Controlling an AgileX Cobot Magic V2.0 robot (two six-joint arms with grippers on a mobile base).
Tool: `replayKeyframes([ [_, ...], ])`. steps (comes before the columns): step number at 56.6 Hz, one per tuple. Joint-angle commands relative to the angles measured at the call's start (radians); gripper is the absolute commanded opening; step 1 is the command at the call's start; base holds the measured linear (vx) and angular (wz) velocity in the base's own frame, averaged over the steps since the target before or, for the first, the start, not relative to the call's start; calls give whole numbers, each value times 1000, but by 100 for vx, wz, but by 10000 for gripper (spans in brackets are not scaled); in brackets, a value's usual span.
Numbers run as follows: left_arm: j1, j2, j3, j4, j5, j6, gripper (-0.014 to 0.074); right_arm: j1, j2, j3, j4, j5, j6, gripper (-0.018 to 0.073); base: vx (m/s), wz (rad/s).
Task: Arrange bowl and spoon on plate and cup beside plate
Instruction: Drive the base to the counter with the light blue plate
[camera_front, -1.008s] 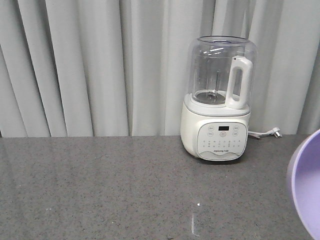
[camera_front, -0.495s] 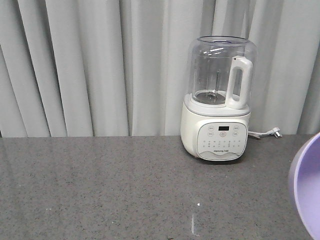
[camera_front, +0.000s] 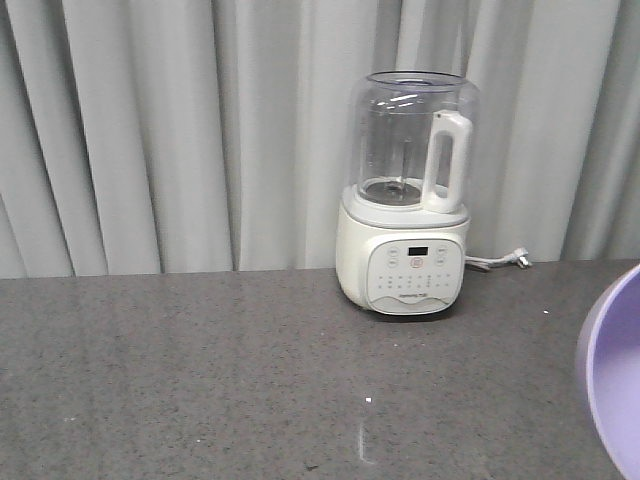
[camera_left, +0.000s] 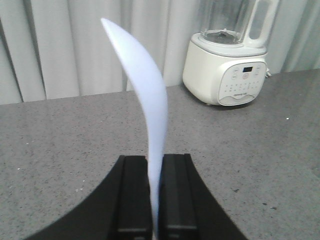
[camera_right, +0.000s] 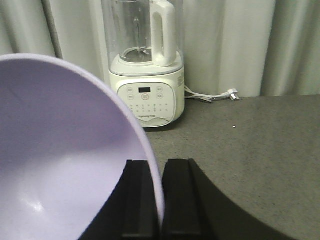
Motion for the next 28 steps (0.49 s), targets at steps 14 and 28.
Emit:
replayKeyframes([
  [14, -8, 5, -24, -10, -82, -2, 0, -4, 8, -27, 2, -88, -9, -8, -10, -48],
  [28, -8, 5, -24, -10, -82, -2, 0, -4, 8, -27, 2, -88, -9, -8, -14, -72],
])
